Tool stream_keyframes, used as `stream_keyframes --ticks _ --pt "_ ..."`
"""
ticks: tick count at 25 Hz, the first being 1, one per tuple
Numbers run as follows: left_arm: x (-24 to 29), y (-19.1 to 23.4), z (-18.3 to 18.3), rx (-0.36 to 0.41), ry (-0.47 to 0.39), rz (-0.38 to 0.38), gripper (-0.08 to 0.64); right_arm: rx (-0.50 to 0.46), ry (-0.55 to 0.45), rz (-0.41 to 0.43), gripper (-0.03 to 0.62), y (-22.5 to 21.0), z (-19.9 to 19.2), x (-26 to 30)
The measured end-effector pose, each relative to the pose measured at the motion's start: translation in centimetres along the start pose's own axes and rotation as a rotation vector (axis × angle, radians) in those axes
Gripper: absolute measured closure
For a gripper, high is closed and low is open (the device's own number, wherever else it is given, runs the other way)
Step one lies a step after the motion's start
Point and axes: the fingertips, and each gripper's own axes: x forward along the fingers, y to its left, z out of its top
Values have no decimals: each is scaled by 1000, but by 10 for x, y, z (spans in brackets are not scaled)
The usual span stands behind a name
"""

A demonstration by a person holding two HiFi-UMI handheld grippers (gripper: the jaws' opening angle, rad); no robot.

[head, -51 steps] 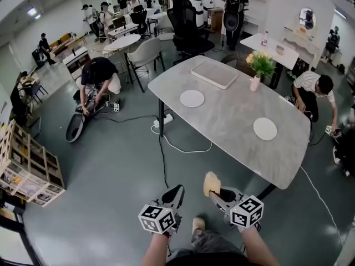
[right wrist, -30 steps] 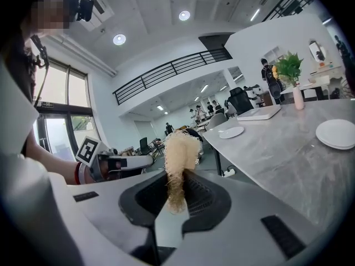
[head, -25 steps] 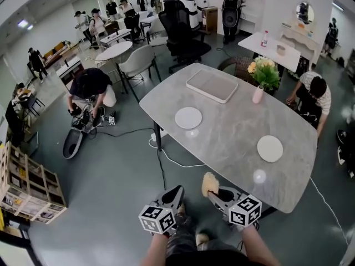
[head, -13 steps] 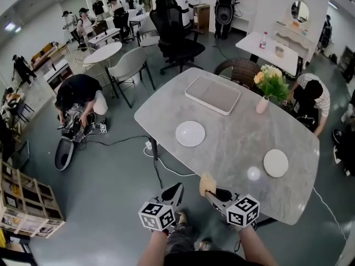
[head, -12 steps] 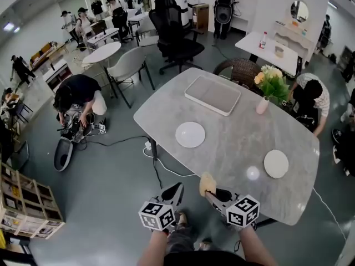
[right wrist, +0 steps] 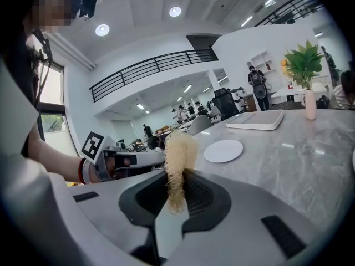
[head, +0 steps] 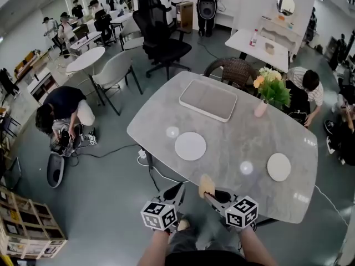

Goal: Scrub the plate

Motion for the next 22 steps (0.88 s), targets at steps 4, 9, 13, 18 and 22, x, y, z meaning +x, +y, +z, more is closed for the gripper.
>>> stream_keyframes --ticks 4,9,13,18,22 --pt "2 21 4 -14 8 -12 546 1 5 -29 531 0 5 18" --pt "7 34 -2 39 59 0 546 10 31 -49 531 -3 5 30" --pt "10 38 -7 55 73 -9 546 4 57 -46 531 -7 3 41" --pt "11 47 -10 180 145 -5 546 -14 81 -40 531 -19 8 59" --pt "16 62 -2 221 174 3 546 -30 87 -6 531 -33 20 78"
